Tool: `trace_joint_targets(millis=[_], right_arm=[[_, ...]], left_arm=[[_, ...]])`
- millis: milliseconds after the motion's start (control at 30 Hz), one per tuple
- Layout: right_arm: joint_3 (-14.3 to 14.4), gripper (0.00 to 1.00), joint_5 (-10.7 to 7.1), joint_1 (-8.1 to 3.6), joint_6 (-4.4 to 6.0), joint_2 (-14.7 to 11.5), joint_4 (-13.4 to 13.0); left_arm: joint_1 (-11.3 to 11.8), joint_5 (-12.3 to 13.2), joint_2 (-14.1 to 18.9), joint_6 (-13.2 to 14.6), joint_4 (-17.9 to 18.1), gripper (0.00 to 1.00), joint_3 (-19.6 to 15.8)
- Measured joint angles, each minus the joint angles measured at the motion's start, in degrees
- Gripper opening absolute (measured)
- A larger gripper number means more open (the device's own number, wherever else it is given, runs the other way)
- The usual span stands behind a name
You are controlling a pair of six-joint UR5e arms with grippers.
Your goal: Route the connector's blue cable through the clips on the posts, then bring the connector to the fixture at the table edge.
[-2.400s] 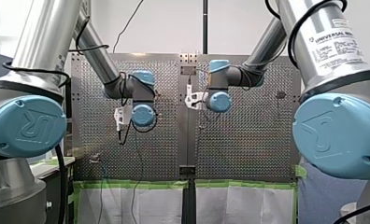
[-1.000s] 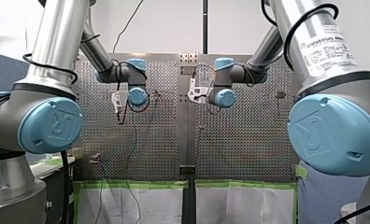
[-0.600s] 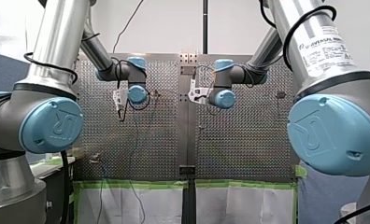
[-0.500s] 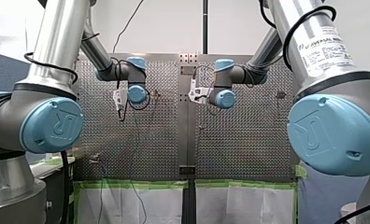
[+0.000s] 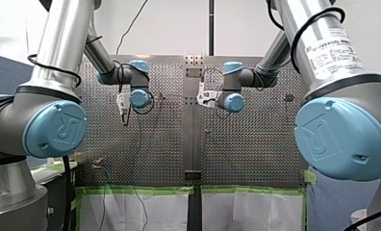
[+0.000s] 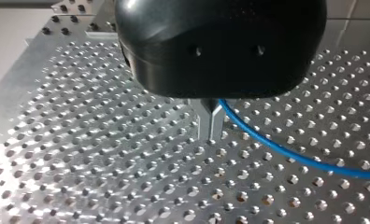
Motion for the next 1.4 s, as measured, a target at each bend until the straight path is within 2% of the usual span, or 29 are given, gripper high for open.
trace_joint_targets(millis=[600, 933, 1333, 1367, 1400], right_arm=[[-1.08, 0.00, -0.16, -2.01, 0.14, 0.65, 0.02], [-2.78, 0.00, -0.29, -2.79, 0.26, 1.00, 0.93], [-3.00, 0.00, -0.39, -4.06, 0.27, 1.14, 1.07], [-3.00, 0.00, -0.44, -4.11, 0.27, 1.16, 1.09], [-3.00, 0.00, -0.56, -4.15, 0.27, 1.20, 1.13]], left_arm=[[1.96, 3.26, -1.13, -0.98, 0.41, 0.00, 2.36], [2.77, 4.29, -2.26, -1.08, 0.19, 0.00, 3.11], [3.29, 4.97, -3.14, -2.07, 0.23, 0.00, 3.84], [3.32, 5.18, -3.14, -2.23, 0.24, 0.12, 3.83], [3.36, 5.55, -3.14, -2.40, 0.25, 0.12, 3.83]])
